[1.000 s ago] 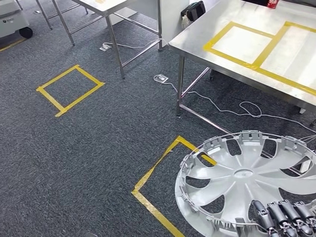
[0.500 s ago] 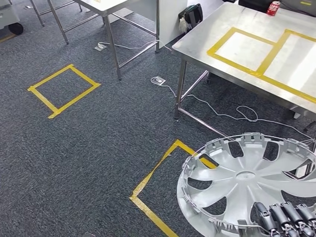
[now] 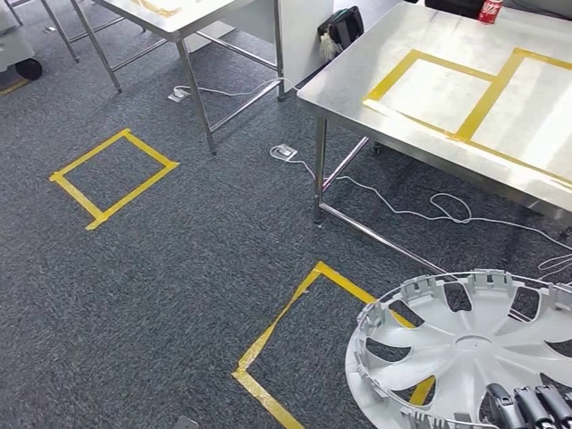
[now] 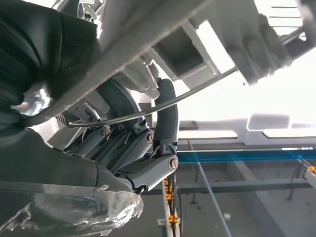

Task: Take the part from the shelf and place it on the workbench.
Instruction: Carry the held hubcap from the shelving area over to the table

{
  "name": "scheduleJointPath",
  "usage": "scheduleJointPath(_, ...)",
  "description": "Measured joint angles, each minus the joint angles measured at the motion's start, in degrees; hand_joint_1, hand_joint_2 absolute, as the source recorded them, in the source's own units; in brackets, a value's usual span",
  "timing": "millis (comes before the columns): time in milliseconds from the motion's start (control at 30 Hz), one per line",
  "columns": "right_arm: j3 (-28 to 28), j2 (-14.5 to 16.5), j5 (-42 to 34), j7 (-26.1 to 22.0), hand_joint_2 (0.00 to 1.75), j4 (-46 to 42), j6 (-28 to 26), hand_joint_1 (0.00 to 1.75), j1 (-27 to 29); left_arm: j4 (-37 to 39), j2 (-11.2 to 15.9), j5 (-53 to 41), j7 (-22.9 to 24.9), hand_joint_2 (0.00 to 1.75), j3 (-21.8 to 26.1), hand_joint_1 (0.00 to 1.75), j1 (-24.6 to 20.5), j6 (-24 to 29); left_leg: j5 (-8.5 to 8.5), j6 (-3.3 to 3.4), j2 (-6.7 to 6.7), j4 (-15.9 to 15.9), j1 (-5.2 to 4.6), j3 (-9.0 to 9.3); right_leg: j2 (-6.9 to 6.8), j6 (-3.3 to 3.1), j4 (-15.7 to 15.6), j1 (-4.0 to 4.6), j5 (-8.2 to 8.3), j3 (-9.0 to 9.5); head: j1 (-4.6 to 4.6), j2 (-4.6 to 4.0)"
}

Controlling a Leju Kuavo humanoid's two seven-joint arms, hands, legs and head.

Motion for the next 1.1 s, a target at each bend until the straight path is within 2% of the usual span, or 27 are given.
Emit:
scheduleJointPath(33,-0.26,0.02,0.01,0.19,1.75,0.00,0.01,1.75,0.18,0.01,-0.01,0.04,-0.07,1.75,-0.02,0.00,0.06,-0.19,0.14,-0.01,0.00,2.58,-0.02,-2.25,0.15,-0.02,-0.01,0.01,-0.54,0.58,-0.04,0.00)
scheduleJointPath(67,-0.46,0.05,0.02,0.40,1.75,0.01,0.01,1.75,0.37,0.01,-0.03,0.04,-0.09,1.75,-0.05,0.00,0.10,-0.37,1.59,0.06,-0.01,3.00,-0.04,-3.46,0.32,0.01,-0.02,0.01,-1.12,1.17,-0.04,0.00)
scheduleJointPath(100,-0.62,0.09,0.03,0.65,1.75,0.01,0.01,1.75,0.60,0.01,-0.05,0.01,-0.03,1.75,-0.10,0.00,0.11,-0.47,4.20,0.22,-0.01,1.07,-0.07,-3.46,0.46,0.12,-0.05,0.00,-1.77,1.91,-0.04,0.00)
scheduleJointPath(133,-0.72,0.12,0.03,0.87,1.75,0.00,0.01,1.75,0.81,0.01,-0.07,-0.08,0.14,1.75,-0.19,0.00,0.12,-0.50,7.43,0.47,-0.01,-2.57,-0.12,-2.54,0.57,0.27,-0.11,-0.02,-2.48,2.71,-0.07,0.00)
scheduleJointPath(167,-0.80,0.15,0.03,1.00,1.75,-0.01,0.01,1.75,0.92,0.03,-0.07,-0.17,0.35,1.75,-0.31,0.00,0.17,-0.48,9.83,0.80,-0.01,-6.25,-0.24,-1.33,0.67,0.50,-0.16,-0.01,-3.22,3.43,-0.07,0.00)
scheduleJointPath(200,-0.89,0.16,0.03,1.05,1.75,-0.03,0.01,1.75,0.96,0.05,-0.07,-0.21,0.57,1.75,-0.47,0.00,0.20,-0.42,11.06,1.12,-0.01,-9.58,-0.38,-0.14,0.82,0.82,-0.21,0.01,-3.89,4.03,-0.12,0.00)
scheduleJointPath(233,-1.01,0.18,0.02,1.04,1.75,-0.09,0.01,1.75,0.99,0.08,-0.07,-0.23,0.74,1.75,-0.66,0.00,0.21,-0.36,11.27,1.43,-0.01,-11.68,-0.56,0.63,0.93,1.18,-0.48,0.00,-4.34,4.43,-0.11,0.00)
scheduleJointPath(267,-1.16,0.20,0.03,0.99,1.75,-0.17,0.01,1.75,1.01,0.10,-0.07,-0.23,0.81,1.75,-0.84,0.00,0.19,-0.28,10.59,1.75,-0.01,-12.64,-0.69,1.00,1.01,1.61,-0.63,0.01,-4.40,4.90,-0.14,0.00)
scheduleJointPath(333,-1.60,0.24,0.02,0.74,1.75,-0.40,0.00,1.75,1.06,0.10,-0.09,-0.23,0.85,1.75,-1.10,0.00,0.19,-0.18,9.82,2.46,-0.14,-13.74,-0.68,1.98,0.91,2.30,-0.80,-0.06,-4.13,5.82,-0.08,0.00)
scheduleJointPath(367,-1.83,0.24,0.02,0.59,1.75,-0.55,-0.01,1.75,1.05,0.11,-0.10,-0.23,0.84,1.75,-1.19,0.00,0.25,-0.15,9.47,2.89,-0.23,-14.19,-0.60,2.81,0.71,2.53,0.34,-0.05,-4.04,5.83,-0.02,-0.01)
scheduleJointPath(400,-2.01,0.24,0.00,0.49,1.75,-0.75,-0.01,1.75,1.02,0.11,-0.11,-0.23,0.82,1.75,-1.27,0.00,0.29,-0.14,9.05,3.24,-0.31,-14.49,-0.53,3.80,0.50,2.68,2.53,-0.05,-4.30,4.83,0.11,-0.02)
scheduleJointPath(433,-2.12,0.24,-0.01,0.45,1.75,-0.97,-0.01,1.75,0.96,0.12,-0.14,-0.23,0.80,1.75,-1.34,0.00,0.32,-0.13,8.55,3.49,-0.34,-14.75,-0.47,4.72,0.31,2.82,5.84,-0.04,-4.93,2.90,0.16,-0.02)
scheduleJointPath(500,-2.20,0.24,-0.04,0.40,1.75,-1.50,-0.01,1.75,0.86,0.12,-0.16,-0.20,0.75,1.75,-1.44,0.00,0.30,-0.13,7.23,3.72,-0.35,-14.85,-0.49,6.35,0.16,3.09,12.90,-0.03,-7.59,-2.34,0.30,-0.02)
scheduleJointPath(533,-2.21,0.24,-0.04,0.31,1.75,-1.78,-0.01,1.75,0.79,0.12,-0.18,-0.10,0.72,1.75,-1.44,0.00,0.33,-0.13,6.46,3.73,-0.39,-14.86,-0.48,7.26,0.14,3.22,14.93,-0.06,-9.12,-4.68,0.34,-0.02)
scheduleJointPath(567,-2.24,0.24,-0.04,0.12,1.75,-2.08,-0.01,1.75,0.67,0.12,-0.19,0.07,0.68,1.75,-1.44,0.00,0.39,-0.13,5.61,3.70,-0.46,-14.86,-0.47,8.33,0.11,3.35,15.38,-0.12,-10.14,-6.37,0.41,-0.02)
scheduleJointPath(600,-2.27,0.24,-0.03,-0.14,1.75,-2.43,-0.01,1.75,0.47,0.12,-0.21,0.26,0.66,1.75,-1.42,0.00,0.46,-0.13,4.69,3.64,-0.54,-14.87,-0.44,9.56,0.06,3.47,14.22,-0.19,-10.07,-7.35,0.44,-0.02)
scheduleJointPath(633,-2.29,0.24,-0.03,-0.45,1.75,-2.76,-0.01,1.75,0.16,0.12,-0.23,0.50,0.64,1.75,-1.40,0.00,0.52,-0.13,3.73,3.53,-0.59,-14.88,-0.42,10.80,0.01,3.53,11.73,-0.28,-8.30,-7.72,0.47,-0.02)
scheduleJointPath(667,-2.31,0.24,-0.04,-0.90,1.75,-3.13,-0.01,1.75,-0.25,0.12,-0.25,0.70,0.64,1.75,-1.39,0.00,0.59,-0.12,2.73,3.38,-0.59,-14.92,-0.41,11.95,-0.14,3.56,8.68,-0.37,-4.69,-7.83,0.51,-0.02)
scheduleJointPath(733,-2.41,0.25,-0.03,-2.33,1.75,-3.80,0.00,1.75,-1.53,0.13,-0.26,0.94,0.68,1.75,-1.38,0.00,0.65,-0.07,0.83,2.82,-0.55,-15.05,-0.43,13.88,-0.49,2.97,4.41,-0.17,1.68,-7.45,0.44,-0.02)
scheduleJointPath(767,-2.52,0.29,-0.03,-3.24,1.75,-4.21,0.01,1.75,-2.19,0.14,-0.31,0.97,0.73,1.75,-1.37,0.00,0.62,0.00,0.31,2.41,-0.52,-15.19,-0.35,14.64,-0.51,2.47,3.52,0.07,3.33,-7.10,0.35,-0.02)
scheduleJointPath(800,-2.68,0.33,-0.02,-4.12,1.75,-4.64,0.01,1.75,-2.90,0.14,-0.43,0.97,0.82,1.75,-1.36,0.00,0.50,0.08,0.41,1.96,-0.52,-15.02,-0.23,15.07,-0.45,1.84,3.23,0.39,3.17,-6.55,0.28,-0.02)
scheduleJointPath(867,-3.14,0.43,-0.03,-5.23,1.75,-5.49,-0.01,1.75,-4.36,0.15,-0.78,0.96,1.04,1.75,-1.35,0.00,0.16,0.23,2.34,1.15,-0.46,-12.27,0.04,13.93,-0.11,0.87,2.20,0.49,2.71,-5.04,0.23,-0.02)
scheduleJointPath(933,-3.65,0.45,-0.04,-5.55,1.75,-6.05,-0.01,1.75,-6.13,0.17,-1.02,0.96,1.21,1.75,-1.37,0.00,-0.06,0.26,4.02,0.66,-0.43,-5.29,0.07,9.35,-0.03,0.18,0.71,0.26,2.17,-3.00,0.07,-0.02)
scheduleJointPath(967,-3.88,0.45,-0.05,-5.56,1.75,-6.22,-0.01,1.75,-6.95,0.19,-1.06,0.96,1.25,1.75,-1.37,0.00,-0.03,0.25,3.38,0.53,-0.43,-1.71,0.07,6.48,0.00,-0.04,-0.02,0.19,1.77,-1.90,-0.01,-0.01)
scheduleJointPath(1000,-4.21,0.45,-0.04,-5.56,1.75,-6.33,-0.01,1.75,-7.72,0.19,-1.04,0.97,1.25,1.75,-1.37,0.00,0.06,0.25,1.44,0.45,-0.43,0.89,0.07,3.65,0.10,-0.13,-0.70,0.12,1.28,-0.73,-0.08,-0.01)
scheduleJointPath(1067,-4.94,0.45,-0.03,-5.56,1.75,-6.40,-0.01,1.75,-8.87,0.19,-0.93,0.97,1.22,1.75,-1.34,0.00,0.29,0.24,-3.43,0.44,-0.42,2.20,0.07,-0.52,0.37,-0.03,-1.67,-0.02,0.04,1.76,-0.09,-0.01)
scheduleJointPath(1100,-5.36,0.45,-0.03,-5.56,1.75,-6.42,-0.01,1.75,-9.35,0.19,-0.87,0.96,1.19,1.75,-1.33,0.00,0.35,0.26,-4.47,0.48,-0.42,1.06,0.06,-1.73,0.48,0.12,-1.98,-0.13,-0.77,3.09,-0.09,-0.01)
